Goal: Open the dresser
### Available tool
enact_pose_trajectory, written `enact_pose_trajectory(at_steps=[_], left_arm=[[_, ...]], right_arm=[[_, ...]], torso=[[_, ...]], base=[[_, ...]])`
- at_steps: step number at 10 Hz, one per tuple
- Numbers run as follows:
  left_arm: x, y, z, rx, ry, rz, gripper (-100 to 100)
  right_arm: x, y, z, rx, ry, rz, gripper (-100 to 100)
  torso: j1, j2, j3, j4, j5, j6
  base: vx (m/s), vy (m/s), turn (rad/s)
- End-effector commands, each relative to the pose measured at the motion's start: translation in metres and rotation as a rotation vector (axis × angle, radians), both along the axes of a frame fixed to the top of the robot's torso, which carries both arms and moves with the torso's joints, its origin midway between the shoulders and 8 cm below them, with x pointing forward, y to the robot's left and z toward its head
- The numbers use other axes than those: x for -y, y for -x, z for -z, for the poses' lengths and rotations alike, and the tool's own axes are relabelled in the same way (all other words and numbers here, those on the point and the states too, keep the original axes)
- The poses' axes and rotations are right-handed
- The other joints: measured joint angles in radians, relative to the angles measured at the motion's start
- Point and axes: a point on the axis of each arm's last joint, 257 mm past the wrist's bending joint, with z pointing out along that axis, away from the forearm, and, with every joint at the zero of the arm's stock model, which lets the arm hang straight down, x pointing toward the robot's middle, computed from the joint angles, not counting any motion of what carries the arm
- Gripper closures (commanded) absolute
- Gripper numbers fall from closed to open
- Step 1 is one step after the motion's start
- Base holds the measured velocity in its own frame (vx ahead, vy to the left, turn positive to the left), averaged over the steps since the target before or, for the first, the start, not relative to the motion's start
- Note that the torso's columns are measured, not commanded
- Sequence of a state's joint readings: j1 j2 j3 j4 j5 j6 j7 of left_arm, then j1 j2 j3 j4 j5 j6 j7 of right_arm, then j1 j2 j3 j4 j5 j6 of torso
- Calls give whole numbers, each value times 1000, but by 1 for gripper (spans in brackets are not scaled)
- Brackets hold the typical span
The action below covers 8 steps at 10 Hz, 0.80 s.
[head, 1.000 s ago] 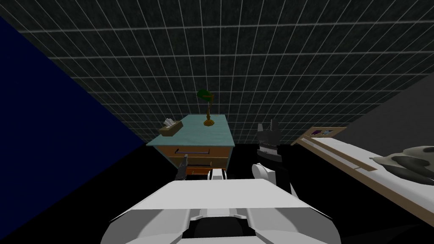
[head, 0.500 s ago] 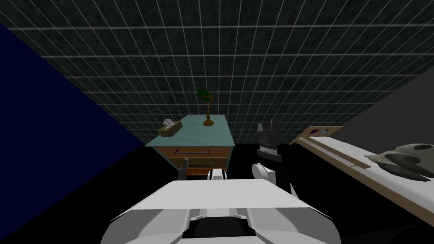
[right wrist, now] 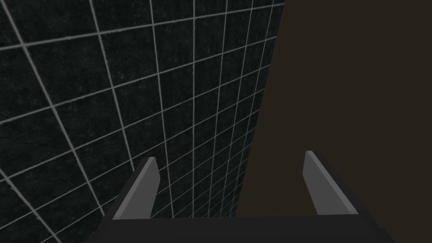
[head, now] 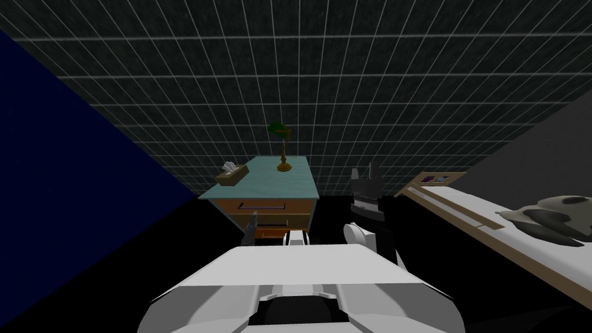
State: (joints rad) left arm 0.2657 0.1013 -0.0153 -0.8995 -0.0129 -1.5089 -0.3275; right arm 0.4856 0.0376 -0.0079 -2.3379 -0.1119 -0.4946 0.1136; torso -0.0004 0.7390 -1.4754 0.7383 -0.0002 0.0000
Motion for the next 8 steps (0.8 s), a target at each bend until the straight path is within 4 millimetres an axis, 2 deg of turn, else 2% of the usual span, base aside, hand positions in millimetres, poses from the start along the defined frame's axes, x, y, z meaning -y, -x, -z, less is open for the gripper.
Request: enact_pose_trajectory(at_steps=[1,4,5,6,8], left_arm=[[-5,-16,-5,-2,1,3,-100],[-12,-38,-15,-2,1,8,-100],[-10,-32,-13,1,0,6,-100],[-7,-22,-8,-2,1,4,100],[-2,-5,-1,-2,1,1,100]], right_arm=[[0,0,0,0,0,0,0],[0,0,0,0,0,0,0],[0,0,0,0,0,0,0],[0,0,0,0,0,0,0],[0,0,0,0,0,0,0]], torso=[[0,0,0,0,0,0],[0,-2,-1,0,0,0],[0,-1,-1,0,0,0],[1,-2,-1,0,0,0],[2,-3,-2,-1,1,0]], base=[[-37,-20,12],[-32,-25,14],[-18,-12,3],[20,10,-27],[45,37,-20]])
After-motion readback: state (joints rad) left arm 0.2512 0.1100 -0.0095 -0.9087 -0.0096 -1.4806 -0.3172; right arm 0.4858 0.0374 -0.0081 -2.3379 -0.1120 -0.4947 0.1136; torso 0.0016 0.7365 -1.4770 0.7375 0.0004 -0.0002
